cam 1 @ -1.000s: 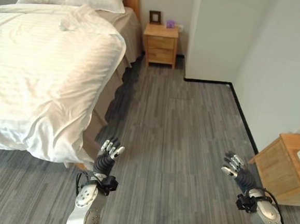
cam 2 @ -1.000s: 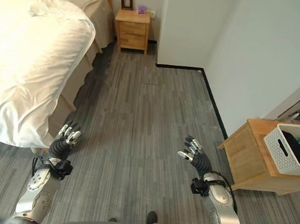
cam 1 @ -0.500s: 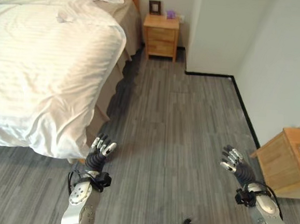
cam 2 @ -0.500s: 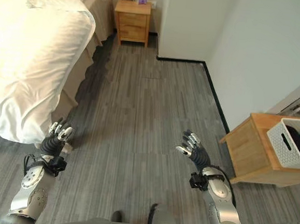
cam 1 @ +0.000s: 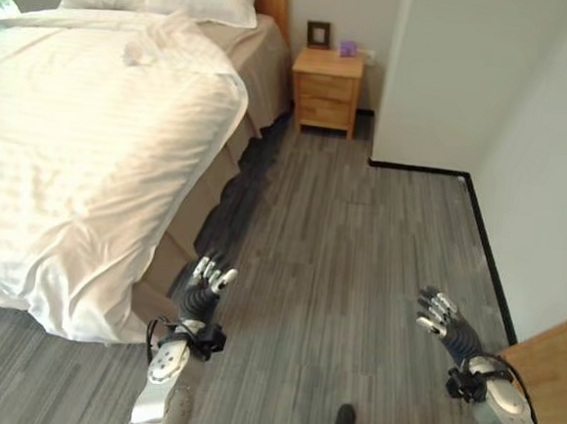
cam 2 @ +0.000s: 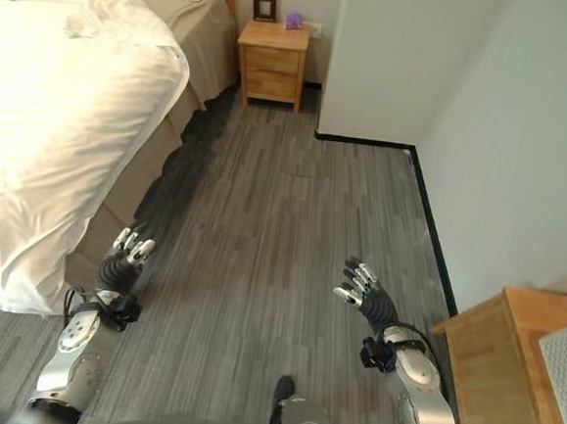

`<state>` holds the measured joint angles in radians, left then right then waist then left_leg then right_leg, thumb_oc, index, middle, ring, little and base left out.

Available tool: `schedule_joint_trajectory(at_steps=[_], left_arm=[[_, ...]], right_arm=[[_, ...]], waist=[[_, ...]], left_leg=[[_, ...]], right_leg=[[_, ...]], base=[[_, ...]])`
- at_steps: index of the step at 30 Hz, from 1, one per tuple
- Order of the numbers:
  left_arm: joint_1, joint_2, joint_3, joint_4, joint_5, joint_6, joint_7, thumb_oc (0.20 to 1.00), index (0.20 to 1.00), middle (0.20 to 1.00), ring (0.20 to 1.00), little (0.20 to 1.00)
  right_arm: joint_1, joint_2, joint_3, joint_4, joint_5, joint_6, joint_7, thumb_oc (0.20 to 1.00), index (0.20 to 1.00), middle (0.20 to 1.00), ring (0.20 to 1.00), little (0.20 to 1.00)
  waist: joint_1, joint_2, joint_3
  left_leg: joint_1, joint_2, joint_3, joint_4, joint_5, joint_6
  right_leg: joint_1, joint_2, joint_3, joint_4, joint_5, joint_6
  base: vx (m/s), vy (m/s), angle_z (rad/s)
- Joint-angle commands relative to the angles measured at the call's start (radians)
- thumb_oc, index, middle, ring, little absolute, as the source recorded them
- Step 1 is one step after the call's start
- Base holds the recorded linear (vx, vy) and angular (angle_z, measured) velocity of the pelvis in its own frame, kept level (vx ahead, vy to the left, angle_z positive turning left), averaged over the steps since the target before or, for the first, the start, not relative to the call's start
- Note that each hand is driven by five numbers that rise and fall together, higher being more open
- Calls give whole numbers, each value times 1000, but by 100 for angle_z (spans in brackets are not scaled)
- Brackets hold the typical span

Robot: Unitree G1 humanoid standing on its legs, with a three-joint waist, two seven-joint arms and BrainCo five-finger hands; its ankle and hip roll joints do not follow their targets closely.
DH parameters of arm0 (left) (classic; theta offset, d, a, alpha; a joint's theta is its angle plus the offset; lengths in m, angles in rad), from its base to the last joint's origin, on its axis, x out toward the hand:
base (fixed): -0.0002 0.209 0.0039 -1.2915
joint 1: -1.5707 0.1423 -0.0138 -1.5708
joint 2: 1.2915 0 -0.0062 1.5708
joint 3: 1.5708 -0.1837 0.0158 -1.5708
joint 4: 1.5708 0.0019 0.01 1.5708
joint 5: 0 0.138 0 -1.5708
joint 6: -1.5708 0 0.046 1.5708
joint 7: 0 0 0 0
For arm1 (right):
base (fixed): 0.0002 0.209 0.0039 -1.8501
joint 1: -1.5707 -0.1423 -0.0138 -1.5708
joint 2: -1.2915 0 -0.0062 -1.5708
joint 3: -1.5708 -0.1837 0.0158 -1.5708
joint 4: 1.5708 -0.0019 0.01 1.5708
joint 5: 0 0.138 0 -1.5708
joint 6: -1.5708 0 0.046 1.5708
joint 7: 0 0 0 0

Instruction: Making the bed.

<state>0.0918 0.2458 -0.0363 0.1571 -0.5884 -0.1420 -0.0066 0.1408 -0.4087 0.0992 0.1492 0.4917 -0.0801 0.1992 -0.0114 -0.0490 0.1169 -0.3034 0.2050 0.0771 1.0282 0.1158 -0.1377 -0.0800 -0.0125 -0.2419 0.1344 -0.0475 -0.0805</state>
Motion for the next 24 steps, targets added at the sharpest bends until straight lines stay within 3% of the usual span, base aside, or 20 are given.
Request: schedule_joint_trajectory(at_steps=[1, 2, 4, 5, 8, 9, 11, 12, 13, 15, 16, 17, 18, 19, 20, 21, 24], left_arm=[[-62, 61, 38, -74, -54, -35, -10, 1000, 1000, 1000, 1000, 1000], [-62, 52, 28, -58, -69, -38, -17, 1000, 1000, 1000, 1000, 1000], [-58, 53, 19, -42, -70, -44, -14, 1000, 1000, 1000, 1000, 1000], [-59, 53, 19, -41, -70, -45, -14, 1000, 1000, 1000, 1000, 1000], [-39, 50, 25, -40, -68, -51, -20, 1000, 1000, 1000, 1000, 1000], [-27, 49, 31, -40, -66, -56, -21, 1000, 1000, 1000, 1000, 1000], [-10, 44, 40, -47, -63, -62, -18, 1000, 1000, 1000, 1000, 1000], [-5, 44, 47, -50, -59, -64, -16, 1000, 1000, 1000, 1000, 1000], [-2, 43, 55, -41, -50, -63, -8, 1000, 1000, 1000, 1000, 1000], [9, 44, 67, -44, -46, -62, -9, 1000, 1000, 1000, 1000, 1000], [10, 44, 67, -44, -46, -63, -9, 1000, 1000, 1000, 1000, 1000], [8, 52, 65, -49, -41, -66, -8, 1000, 1000, 1000, 1000, 1000], [3, 60, 54, -44, -25, -60, -2, 1000, 1000, 1000, 1000, 1000], [-8, 70, 47, -48, -26, -60, 5, 1000, 1000, 1000, 1000, 1000], [-25, 88, 40, -51, -23, -60, 14, 1000, 1000, 1000, 1000, 1000], [-31, 100, 40, -54, -11, -52, 20, 1000, 1000, 1000, 1000, 1000], [-34, 114, 52, -75, -9, -51, 17, 1000, 1000, 1000, 1000, 1000]], right_arm=[[-34, -58, -1, -108, 13, -63, -11, 1000, 1000, 1000, 1000, 1000], [-27, -79, -10, -131, 0, -56, -1, 1000, 1000, 1000, 1000, 1000], [-24, -90, -10, -137, -10, -54, 7, 1000, 1000, 1000, 1000, 1000], [-24, -90, -10, -137, -10, -54, 7, 1000, 1000, 1000, 1000, 1000], [-27, -103, 0, -133, -63, -51, 14, 1000, 1000, 1000, 1000, 1000], [-39, -106, 9, -126, -83, -51, 16, 1000, 1000, 1000, 1000, 1000], [-57, -101, 25, -114, -95, -52, 23, 1000, 1000, 1000, 1000, 1000], [-66, -96, 33, -110, -98, -53, 25, 1000, 1000, 1000, 1000, 1000], [-74, -89, 48, -106, -112, -46, 33, 1000, 1000, 1000, 1000, 1000], [-80, -75, 67, -111, -125, -37, 43, 1000, 1000, 1000, 1000, 1000], [-80, -74, 68, -111, -126, -37, 43, 1000, 1000, 1000, 1000, 1000], [-90, -69, 78, -114, -132, -39, 46, 1000, 1000, 1000, 1000, 1000], [-103, -57, 95, -110, -150, -38, 50, 1000, 1000, 1000, 1000, 1000], [-112, -53, 101, -111, -160, -39, 39, 1000, 1000, 1000, 1000, 1000], [-133, -36, 114, -113, -151, -42, 36, 1000, 1000, 1000, 1000, 1000], [-141, -29, 122, -107, -164, -44, 34, 1000, 1000, 1000, 1000, 1000], [-137, -23, 131, -104, -184, -31, 45, 1000, 1000, 1000, 1000, 1000]], waist=[[-9, -22, 51], [13, -29, 62], [22, -29, 60], [21, -32, 57], [46, -30, 37], [63, -26, 31], [92, -19, 15], [105, -18, 7], [112, -19, -9], [122, -35, -36], [124, -37, -37], [132, -47, -40], [146, -76, -54], [145, -80, -44], [130, -51, -19], [111, -33, -4], [82, -2, 11]], left_leg=[[236, 19, 118, -267, 75, 29], [136, 38, 139, -362, 36, 25], [89, 6, 153, -497, 27, 27], [90, 2, 156, -504, 33, 29], [69, -90, 153, -773, 31, 54], [72, -129, 135, -883, 47, 58], [68, -162, 88, -1000, 96, 50], [62, -170, 84, -1046, 121, 44], [59, -164, 136, -1064, 148, 42], [84, -164, 178, -1047, 104, 83], [85, -165, 182, -1046, 102, 84], [82, -170, 197, -1024, 97, 97], [108, -189, 224, -998, 39, 136], [132, -199, 224, -988, 8, 157], [213, -190, 217, -1006, -27, 183], [261, -191, 218, -1016, -45, 196], [366, -196, 171, -1064, -79, 208]], right_leg=[[124, 6, 38, -172, 43, 71], [191, -8, 39, -187, 29, 87], [217, -13, 49, -192, 9, 97], [214, -17, 49, -192, 11, 97], [275, -9, 75, -208, -17, 117], [303, 1, 89, -217, -26, 125], [348, 15, 120, -221, -45, 130], [368, 21, 137, -222, -56, 131], [399, 24, 154, -220, -61, 134], [409, 6, 167, -200, -64, 149], [409, 3, 169, -199, -65, 150], [398, -9, 171, -150, -42, 160], [364, -48, 170, 9, 68, 228], [312, -68, 171, 170, 157, 272], [182, -96, 147, 393, 270, 305], [150, -118, 121, 473, 296, 294], [20, -148, 72, 512, 192, 245]], base=[[604, -173, -19], [469, -34, 14], [472, 7, 13], [322, 46, -6], [443, 78, -18], [574, 87, -13], [550, 71, -42], [702, 87, -98], [726, 106, -110], [516, 118, -58], [298, 104, -12], [502, 194, -15], [626, 268, -31], [729, 405, -22], [534, 386, -24], [530, 372, -11], [446, 195, 44]])
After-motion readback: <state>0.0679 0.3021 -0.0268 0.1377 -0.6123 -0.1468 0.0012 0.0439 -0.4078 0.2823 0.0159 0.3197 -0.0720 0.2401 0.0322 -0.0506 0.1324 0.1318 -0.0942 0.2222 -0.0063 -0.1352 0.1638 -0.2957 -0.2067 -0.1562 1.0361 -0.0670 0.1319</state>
